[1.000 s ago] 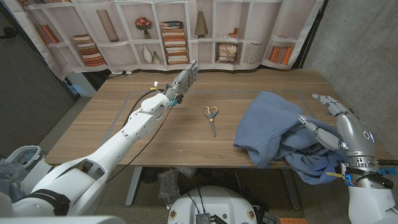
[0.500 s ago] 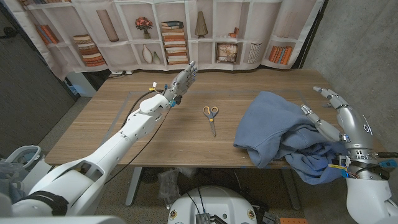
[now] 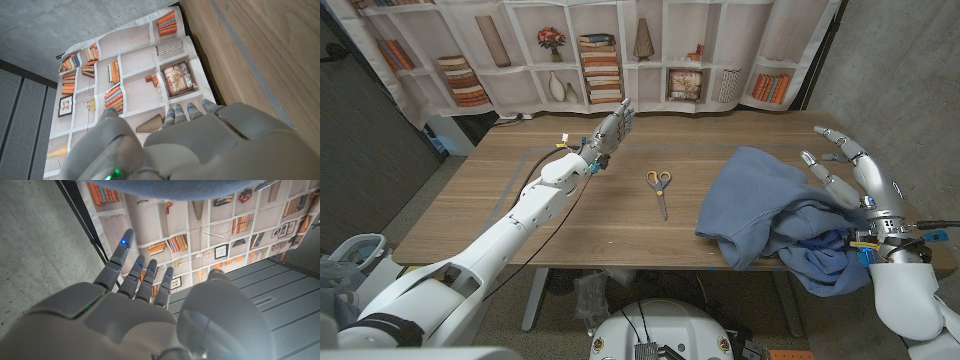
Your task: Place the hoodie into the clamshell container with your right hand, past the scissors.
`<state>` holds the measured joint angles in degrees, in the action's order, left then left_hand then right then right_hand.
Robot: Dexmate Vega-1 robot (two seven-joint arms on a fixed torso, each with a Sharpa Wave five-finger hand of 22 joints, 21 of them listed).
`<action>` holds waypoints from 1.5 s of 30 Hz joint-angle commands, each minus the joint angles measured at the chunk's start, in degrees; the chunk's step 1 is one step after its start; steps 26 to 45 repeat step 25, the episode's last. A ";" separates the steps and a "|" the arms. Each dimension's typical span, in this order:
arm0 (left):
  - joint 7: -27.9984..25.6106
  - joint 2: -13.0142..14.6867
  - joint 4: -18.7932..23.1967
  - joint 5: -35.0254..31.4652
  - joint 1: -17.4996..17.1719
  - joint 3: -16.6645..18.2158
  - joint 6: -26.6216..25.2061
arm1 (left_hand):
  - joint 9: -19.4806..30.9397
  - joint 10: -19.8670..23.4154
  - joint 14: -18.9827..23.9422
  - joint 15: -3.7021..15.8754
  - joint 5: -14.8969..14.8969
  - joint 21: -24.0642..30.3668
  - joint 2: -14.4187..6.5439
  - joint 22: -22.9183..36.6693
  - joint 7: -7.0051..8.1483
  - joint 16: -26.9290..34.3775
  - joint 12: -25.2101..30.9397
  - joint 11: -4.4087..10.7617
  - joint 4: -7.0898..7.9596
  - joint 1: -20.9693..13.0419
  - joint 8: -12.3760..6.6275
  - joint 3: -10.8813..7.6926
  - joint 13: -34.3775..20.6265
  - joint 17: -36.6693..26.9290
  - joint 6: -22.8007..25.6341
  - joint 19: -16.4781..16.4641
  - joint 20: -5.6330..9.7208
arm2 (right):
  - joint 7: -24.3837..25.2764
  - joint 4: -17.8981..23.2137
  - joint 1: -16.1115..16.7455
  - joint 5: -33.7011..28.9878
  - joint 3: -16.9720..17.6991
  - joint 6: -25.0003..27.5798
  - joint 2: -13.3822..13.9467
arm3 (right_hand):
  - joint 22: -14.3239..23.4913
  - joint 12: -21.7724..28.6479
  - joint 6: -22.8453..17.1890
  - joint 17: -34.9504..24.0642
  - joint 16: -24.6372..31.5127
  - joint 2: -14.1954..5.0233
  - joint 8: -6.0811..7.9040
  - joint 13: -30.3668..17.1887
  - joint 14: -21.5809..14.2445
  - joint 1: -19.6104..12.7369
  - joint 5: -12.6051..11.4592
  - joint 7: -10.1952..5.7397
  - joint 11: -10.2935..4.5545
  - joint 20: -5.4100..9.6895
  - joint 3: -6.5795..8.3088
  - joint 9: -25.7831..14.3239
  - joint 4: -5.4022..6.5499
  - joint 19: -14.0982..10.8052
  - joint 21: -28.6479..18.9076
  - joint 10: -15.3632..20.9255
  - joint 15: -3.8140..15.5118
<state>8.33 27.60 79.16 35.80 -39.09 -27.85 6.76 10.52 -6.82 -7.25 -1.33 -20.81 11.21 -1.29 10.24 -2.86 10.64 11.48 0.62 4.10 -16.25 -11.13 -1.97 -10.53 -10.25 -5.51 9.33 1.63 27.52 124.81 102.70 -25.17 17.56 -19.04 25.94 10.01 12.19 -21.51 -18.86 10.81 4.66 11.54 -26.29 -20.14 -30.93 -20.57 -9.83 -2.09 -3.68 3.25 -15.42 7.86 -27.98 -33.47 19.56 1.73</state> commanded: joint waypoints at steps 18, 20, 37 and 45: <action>-0.98 2.92 5.35 1.26 -4.12 1.40 0.11 | 0.18 -0.26 -0.61 0.03 0.01 0.35 -0.11 0.20 0.14 0.11 0.03 -0.31 0.09 -0.68 -0.14 0.46 -0.18 -0.22 -0.14 0.33 -0.14 | -10.33 0.07 -5.47 9.86 0.90 -1.41 -0.99 | 0.19 0.32 -1.48 0.75 0.41 -1.18 0.75 0.88 -0.63 0.55 -0.32 0.60 0.55 0.22 -0.11 0.41 0.28 -0.64 0.57 0.77 -0.19; -0.75 2.75 4.99 1.24 -3.74 1.10 -0.23 | 0.18 -0.24 -0.61 0.03 0.01 0.35 -0.12 0.20 0.12 0.11 0.04 -0.27 0.09 -0.69 -0.16 0.48 -0.18 -0.22 -0.09 0.33 -0.12 | -10.31 0.24 -5.49 9.56 0.83 -1.20 -1.21 | 0.18 0.30 -1.51 0.81 0.41 -1.23 0.75 0.96 -0.63 0.56 -0.31 0.61 0.52 0.24 -0.11 0.44 0.26 -0.72 0.60 0.72 -0.15; -0.30 2.30 4.45 0.89 -3.10 0.39 -0.46 | 0.18 -0.27 -0.60 0.06 0.01 0.35 -0.14 0.20 0.17 0.11 0.03 -0.26 0.10 -0.71 -0.13 0.52 -0.18 -0.22 -0.15 0.34 -0.19 | -9.70 -0.35 -5.80 9.30 0.64 -2.17 -1.80 | 0.18 0.32 -1.86 1.06 0.26 -1.42 0.83 1.23 -0.23 0.61 -0.27 0.67 0.63 0.23 -0.11 0.56 0.19 -0.57 0.89 0.77 -0.07; -0.30 2.30 4.45 0.89 -3.10 0.39 -0.46 | 0.18 -0.27 -0.60 0.06 0.01 0.35 -0.14 0.20 0.17 0.11 0.03 -0.26 0.10 -0.71 -0.13 0.52 -0.18 -0.22 -0.15 0.34 -0.19 | -9.70 -0.35 -5.80 9.30 0.64 -2.17 -1.80 | 0.18 0.32 -1.86 1.06 0.26 -1.42 0.83 1.23 -0.23 0.61 -0.27 0.67 0.63 0.23 -0.11 0.56 0.19 -0.57 0.89 0.77 -0.07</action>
